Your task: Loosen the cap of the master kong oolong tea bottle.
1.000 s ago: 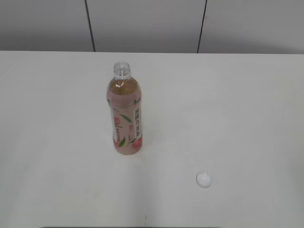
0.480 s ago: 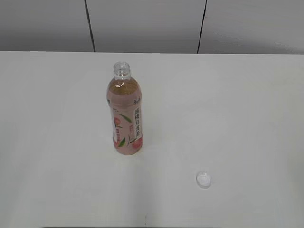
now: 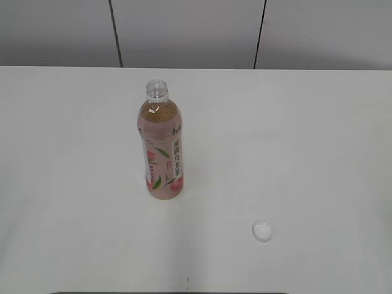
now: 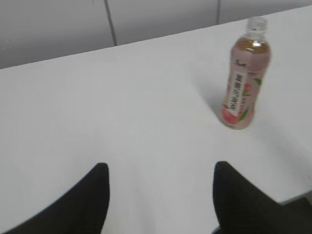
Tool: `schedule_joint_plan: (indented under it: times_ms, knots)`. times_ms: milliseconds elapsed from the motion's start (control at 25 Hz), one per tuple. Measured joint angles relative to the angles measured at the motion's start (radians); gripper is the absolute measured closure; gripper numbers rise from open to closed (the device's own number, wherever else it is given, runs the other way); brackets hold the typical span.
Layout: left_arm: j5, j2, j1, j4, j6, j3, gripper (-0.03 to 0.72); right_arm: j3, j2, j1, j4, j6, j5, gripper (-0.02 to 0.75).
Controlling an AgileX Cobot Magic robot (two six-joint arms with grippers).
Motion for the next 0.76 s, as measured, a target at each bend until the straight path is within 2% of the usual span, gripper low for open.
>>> schedule_joint_plan:
  times_ms: [120,240,760]
  knots:
    - [0.000,0.000,0.124,0.000,0.000,0.000,0.275,0.000,0.000,-0.099,0.000,0.000,0.000,0.283]
    - [0.000,0.000,0.188,0.000,0.000,0.000,0.275,0.000,0.000,-0.130,0.000,0.000,0.000,0.283]
    - [0.000,0.000,0.202,-0.001,0.000,0.000,0.292,0.000,0.000,-0.132,0.000,0.000,0.000,0.283]
